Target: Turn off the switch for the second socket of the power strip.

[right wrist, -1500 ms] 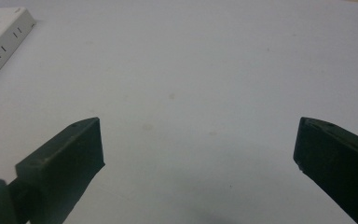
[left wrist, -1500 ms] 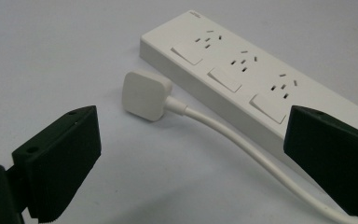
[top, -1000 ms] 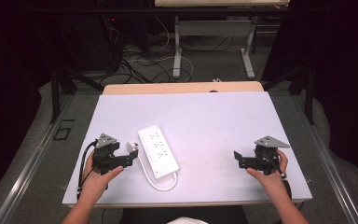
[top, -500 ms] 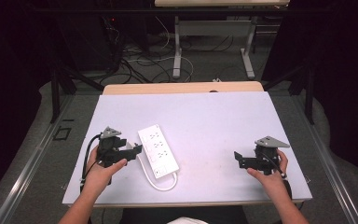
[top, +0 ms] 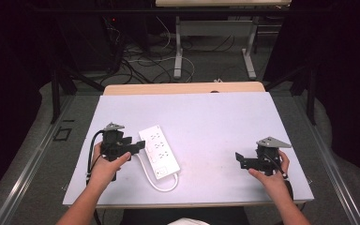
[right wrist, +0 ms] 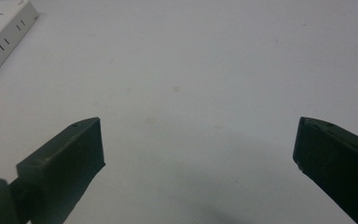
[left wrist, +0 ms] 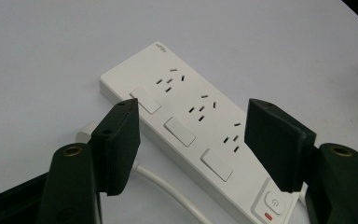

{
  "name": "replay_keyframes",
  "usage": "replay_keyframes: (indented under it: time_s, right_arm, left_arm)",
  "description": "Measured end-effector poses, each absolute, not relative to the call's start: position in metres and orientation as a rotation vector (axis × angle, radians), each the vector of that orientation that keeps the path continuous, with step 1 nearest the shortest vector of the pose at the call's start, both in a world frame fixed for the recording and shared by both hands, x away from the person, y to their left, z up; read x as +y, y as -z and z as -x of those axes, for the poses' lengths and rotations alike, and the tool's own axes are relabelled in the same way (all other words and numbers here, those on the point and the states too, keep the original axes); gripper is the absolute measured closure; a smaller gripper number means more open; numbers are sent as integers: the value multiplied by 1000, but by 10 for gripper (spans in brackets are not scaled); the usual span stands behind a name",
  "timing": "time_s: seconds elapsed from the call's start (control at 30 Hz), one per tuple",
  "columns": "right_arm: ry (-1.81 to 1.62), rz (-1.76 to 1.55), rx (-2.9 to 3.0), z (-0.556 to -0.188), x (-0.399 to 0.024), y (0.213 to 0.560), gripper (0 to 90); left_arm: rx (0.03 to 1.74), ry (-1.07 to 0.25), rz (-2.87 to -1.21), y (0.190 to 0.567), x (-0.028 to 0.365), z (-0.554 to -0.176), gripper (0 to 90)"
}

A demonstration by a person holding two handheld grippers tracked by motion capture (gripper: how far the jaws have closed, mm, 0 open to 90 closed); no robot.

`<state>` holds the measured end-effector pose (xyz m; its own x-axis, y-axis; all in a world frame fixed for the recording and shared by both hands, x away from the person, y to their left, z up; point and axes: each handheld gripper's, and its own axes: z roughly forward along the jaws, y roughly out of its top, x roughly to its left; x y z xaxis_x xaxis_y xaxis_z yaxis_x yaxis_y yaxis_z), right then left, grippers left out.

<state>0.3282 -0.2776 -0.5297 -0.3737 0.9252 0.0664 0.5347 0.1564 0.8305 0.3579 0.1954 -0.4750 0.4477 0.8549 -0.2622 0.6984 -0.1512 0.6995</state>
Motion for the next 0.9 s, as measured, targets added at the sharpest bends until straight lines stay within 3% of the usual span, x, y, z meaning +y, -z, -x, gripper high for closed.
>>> replay_keyframes:
  time_s: [0.5,0.9]
  right_arm:
    - [-1116,-1392,1976,-328,-279,530,14]
    - [-1115,-1392,1977,-329,-280,531,23]
  left_arm:
    - [1421,-114,-1905,481,181,-372,404]
    - [1473,-82,-1908,490,176,-381,464]
